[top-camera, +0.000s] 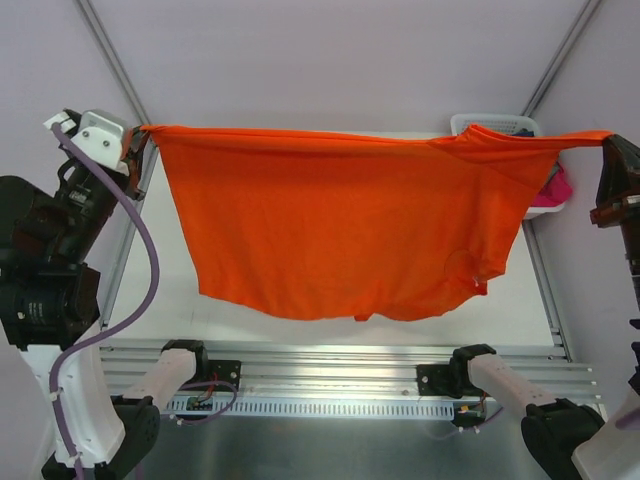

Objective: Fold and stack the t-shirts
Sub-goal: Flatten out the tshirt

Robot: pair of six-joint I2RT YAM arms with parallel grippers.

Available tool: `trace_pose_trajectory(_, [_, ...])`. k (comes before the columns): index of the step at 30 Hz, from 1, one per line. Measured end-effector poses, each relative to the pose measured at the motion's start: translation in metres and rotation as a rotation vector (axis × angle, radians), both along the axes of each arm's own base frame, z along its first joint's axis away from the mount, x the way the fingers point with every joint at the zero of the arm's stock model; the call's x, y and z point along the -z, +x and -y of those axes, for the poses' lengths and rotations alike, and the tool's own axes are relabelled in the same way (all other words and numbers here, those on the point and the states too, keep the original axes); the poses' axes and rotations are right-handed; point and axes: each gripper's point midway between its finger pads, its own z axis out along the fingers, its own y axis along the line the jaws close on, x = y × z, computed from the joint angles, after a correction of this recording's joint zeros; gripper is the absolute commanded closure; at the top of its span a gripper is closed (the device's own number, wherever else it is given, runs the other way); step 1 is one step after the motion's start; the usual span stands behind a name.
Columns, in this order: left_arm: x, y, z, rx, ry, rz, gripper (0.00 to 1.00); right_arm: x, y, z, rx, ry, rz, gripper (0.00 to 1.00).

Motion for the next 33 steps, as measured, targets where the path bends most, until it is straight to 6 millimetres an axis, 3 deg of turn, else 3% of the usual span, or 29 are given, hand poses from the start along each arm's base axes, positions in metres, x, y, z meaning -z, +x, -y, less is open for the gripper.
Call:
trace_pose_trajectory(3, [0.022, 0.023, -0.001, -0.002, 0.018, -0.065, 1.00, 0.014, 0.022, -0.005, 0.001, -0.016, -0.044, 0.99])
trace_pose_trajectory(6, [0.060, 0.058, -0.001, 0.000, 0.031, -0.174, 1.00, 0.041, 0.057, -0.012, 0.001, -0.043, -0.126, 0.99])
trace_pose_trajectory(9, [0.125, 0.107, -0.001, 0.004, 0.042, -0.356, 1.00, 0.082, 0.109, -0.026, -0.016, -0.076, -0.248, 1.00])
trace_pose_trajectory(15, [0.287, 0.191, -0.003, 0.005, 0.062, -0.755, 1.00, 0.209, 0.231, -0.057, -0.044, -0.147, -0.581, 0.99])
trace_pose_trajectory(18, [0.347, 0.228, -0.004, 0.007, 0.060, -0.898, 1.00, 0.284, 0.295, -0.071, -0.052, -0.183, -0.750, 1.00])
trace_pose_trajectory(21, [0.377, 0.268, -0.006, 0.007, 0.055, -0.948, 1.00, 0.352, 0.340, -0.079, -0.052, -0.216, -0.896, 0.99])
trace_pose_trajectory(23, [0.388, 0.289, -0.007, 0.004, 0.054, -0.954, 1.00, 0.378, 0.364, -0.083, -0.050, -0.229, -0.943, 1.00])
trace_pose_trajectory(28, [0.389, 0.334, -0.012, -0.005, 0.052, -0.905, 1.00, 0.407, 0.415, -0.091, -0.041, -0.248, -0.944, 1.00])
trace_pose_trajectory(33, [0.388, 0.342, -0.012, -0.010, 0.041, -0.893, 1.00, 0.421, 0.426, -0.091, -0.032, -0.250, -0.951, 0.99])
